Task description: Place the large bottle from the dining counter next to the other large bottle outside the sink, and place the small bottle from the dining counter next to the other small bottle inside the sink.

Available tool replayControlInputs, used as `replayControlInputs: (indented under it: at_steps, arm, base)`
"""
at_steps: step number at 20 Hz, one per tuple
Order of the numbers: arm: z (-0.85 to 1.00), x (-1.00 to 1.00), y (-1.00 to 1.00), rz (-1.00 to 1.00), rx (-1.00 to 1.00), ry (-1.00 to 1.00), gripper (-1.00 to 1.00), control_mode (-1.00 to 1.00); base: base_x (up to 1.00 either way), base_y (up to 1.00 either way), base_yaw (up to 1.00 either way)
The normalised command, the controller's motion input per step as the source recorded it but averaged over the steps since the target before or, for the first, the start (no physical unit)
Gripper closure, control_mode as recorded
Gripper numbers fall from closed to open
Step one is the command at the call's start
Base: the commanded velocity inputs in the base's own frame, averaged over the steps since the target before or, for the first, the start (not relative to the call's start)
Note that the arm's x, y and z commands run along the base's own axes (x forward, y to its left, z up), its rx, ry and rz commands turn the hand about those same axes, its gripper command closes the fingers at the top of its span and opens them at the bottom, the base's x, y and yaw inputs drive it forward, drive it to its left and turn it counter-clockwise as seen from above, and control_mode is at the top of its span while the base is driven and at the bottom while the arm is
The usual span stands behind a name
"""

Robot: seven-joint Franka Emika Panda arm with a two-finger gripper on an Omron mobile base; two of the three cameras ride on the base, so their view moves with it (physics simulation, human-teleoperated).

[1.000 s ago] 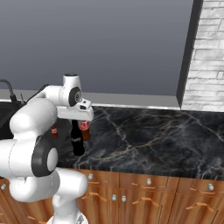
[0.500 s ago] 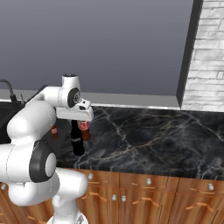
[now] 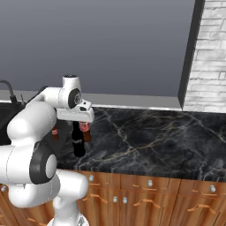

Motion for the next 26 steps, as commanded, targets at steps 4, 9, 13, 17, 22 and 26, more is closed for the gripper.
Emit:
replayControlInputs:
  at_steps: [4, 9, 13, 17, 22, 26]
  arm:
    - [0.0, 0.04, 0.0, 0.0, 0.0, 0.0, -1.0, -1.0]
    - [0.27, -0.05, 0.0, 0.0, 0.01, 0.0, -1.0, -1.0]
    - [0.52, -0.34, -0.05, 0.0, 0.05, 0.01, -1.0, -1.0]
    - [0.44, -0.51, -0.09, 0.0, 0.02, 0.09, -1.0, -1.0]
    - [0.27, -0.44, -0.03, 0.0, 0.0, 0.17, -1.0, -1.0]
    - [0.18, -0.45, -0.06, 0.0, 0.0, 0.11, -1.0, -1.0]
  base:
    - [0.0, 0.0, 0.0]
    - [0.0, 0.0, 0.0]
    - [0.0, 0.0, 0.0]
    - [0.0, 0.0, 0.0]
    - [0.0, 0.0, 0.0]
    - [0.0, 0.0, 0.0]
